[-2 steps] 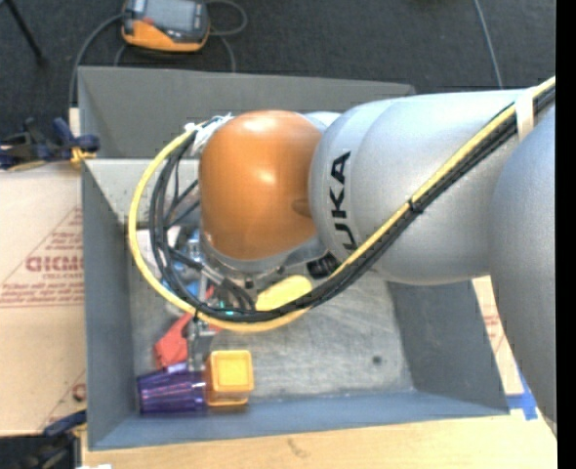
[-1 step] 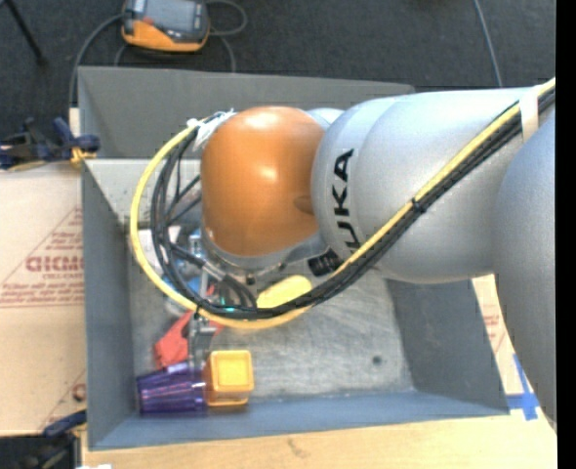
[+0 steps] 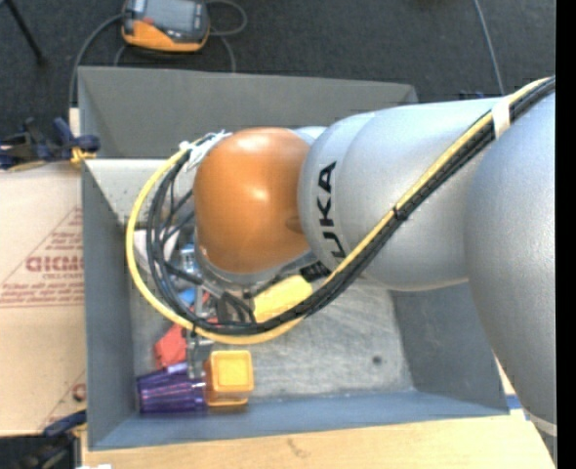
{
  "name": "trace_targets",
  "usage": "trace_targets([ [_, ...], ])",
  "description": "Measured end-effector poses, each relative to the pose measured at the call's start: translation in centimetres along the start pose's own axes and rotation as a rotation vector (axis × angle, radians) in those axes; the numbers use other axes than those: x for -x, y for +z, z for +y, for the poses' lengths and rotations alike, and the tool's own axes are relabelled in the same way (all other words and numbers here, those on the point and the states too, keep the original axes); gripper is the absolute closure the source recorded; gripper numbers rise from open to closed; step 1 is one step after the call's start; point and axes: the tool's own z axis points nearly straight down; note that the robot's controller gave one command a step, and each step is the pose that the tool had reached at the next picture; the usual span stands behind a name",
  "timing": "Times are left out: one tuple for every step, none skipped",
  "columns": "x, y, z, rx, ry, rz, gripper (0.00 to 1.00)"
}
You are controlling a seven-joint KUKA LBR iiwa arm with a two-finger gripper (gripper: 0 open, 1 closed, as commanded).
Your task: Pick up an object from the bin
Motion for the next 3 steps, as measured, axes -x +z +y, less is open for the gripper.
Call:
trace_targets([
  [-0.9, 5.9, 0.1, 0.0, -0.274, 0.002, 0.0],
  [-0.5, 10.6, 1.2, -0.001, -0.257, 0.01, 1.0],
  [-0.5, 10.7, 1.2, 0.0, -0.256, 0.008, 1.0],
])
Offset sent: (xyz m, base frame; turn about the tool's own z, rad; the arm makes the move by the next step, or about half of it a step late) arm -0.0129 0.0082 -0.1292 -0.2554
